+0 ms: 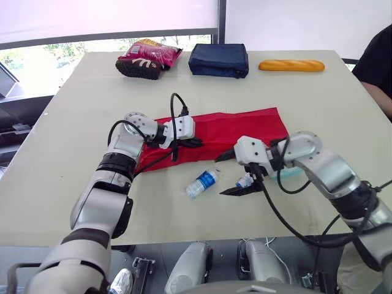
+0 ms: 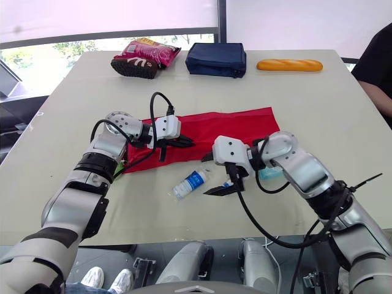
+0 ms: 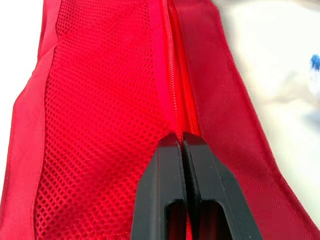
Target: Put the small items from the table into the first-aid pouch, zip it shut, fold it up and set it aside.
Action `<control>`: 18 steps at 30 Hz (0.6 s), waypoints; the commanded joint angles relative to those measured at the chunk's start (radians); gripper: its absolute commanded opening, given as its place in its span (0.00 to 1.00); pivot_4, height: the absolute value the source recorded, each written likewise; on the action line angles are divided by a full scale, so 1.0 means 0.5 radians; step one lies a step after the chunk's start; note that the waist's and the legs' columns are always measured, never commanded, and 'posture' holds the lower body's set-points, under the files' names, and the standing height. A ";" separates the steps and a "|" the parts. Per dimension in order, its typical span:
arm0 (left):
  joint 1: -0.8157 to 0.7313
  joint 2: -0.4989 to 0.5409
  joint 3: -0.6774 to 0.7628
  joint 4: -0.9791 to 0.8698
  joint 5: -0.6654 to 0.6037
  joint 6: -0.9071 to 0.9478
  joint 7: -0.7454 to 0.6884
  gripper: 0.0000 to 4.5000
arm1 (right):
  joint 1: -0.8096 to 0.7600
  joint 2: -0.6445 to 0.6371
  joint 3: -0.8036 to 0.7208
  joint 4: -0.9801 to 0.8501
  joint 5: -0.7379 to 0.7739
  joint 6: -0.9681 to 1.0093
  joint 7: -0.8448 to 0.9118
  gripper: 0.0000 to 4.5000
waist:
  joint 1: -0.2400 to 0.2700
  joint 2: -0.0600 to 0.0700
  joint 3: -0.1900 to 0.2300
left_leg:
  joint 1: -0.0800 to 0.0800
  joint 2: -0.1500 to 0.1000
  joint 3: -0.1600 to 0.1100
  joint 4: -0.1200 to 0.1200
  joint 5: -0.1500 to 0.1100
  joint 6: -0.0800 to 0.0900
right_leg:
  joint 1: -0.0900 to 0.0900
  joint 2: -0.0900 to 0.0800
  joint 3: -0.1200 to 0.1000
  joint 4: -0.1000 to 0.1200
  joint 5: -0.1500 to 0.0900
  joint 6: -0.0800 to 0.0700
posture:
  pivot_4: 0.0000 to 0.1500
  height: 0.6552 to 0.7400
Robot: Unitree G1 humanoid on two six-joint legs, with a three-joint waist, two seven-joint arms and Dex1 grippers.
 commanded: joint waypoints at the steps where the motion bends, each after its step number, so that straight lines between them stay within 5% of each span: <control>1: -0.012 0.015 0.010 -0.056 -0.016 -0.018 -0.006 0.01 | -0.114 0.148 0.128 0.177 -0.173 -0.125 -0.001 1.00 | -0.005 0.000 0.000 | 0.001 0.000 0.000 0.000 0.000 0.000 | 0.000 0.000 0.000 0.001 0.000 0.000 | 1.00 0.99; 8: -0.011 0.019 0.011 -0.062 -0.018 -0.020 -0.007 0.00 | -0.165 0.319 0.245 0.401 -0.381 -0.239 0.006 0.94 | -0.005 0.000 0.000 | 0.000 0.000 -0.001 0.000 0.000 -0.001 | -0.001 0.000 -0.001 0.002 0.000 0.000 | 1.00 0.99; 11: -0.012 0.021 0.013 -0.058 -0.020 -0.025 -0.010 0.00 | -0.154 0.332 0.231 0.412 -0.407 -0.258 0.025 0.71 | -0.007 0.000 0.000 | 0.000 0.000 -0.001 0.000 0.000 -0.001 | -0.002 0.001 -0.001 0.002 0.000 0.000 | 1.00 0.99; 17: -0.013 0.020 0.014 -0.041 -0.019 -0.034 -0.007 0.00 | -0.114 0.307 0.187 0.407 -0.437 -0.294 0.040 0.05 | -0.013 0.000 0.000 | 0.000 0.000 -0.001 0.000 0.000 -0.001 | -0.002 0.001 -0.001 0.002 0.000 0.000 | 1.00 0.99; 18: -0.013 0.018 0.013 -0.040 -0.020 -0.035 -0.008 0.00 | -0.108 0.307 0.183 0.409 -0.442 -0.299 0.040 0.02 | -0.014 0.000 0.000 | 0.000 0.000 -0.001 0.000 0.000 -0.001 | -0.002 0.001 -0.001 0.002 0.000 0.000 | 1.00 0.99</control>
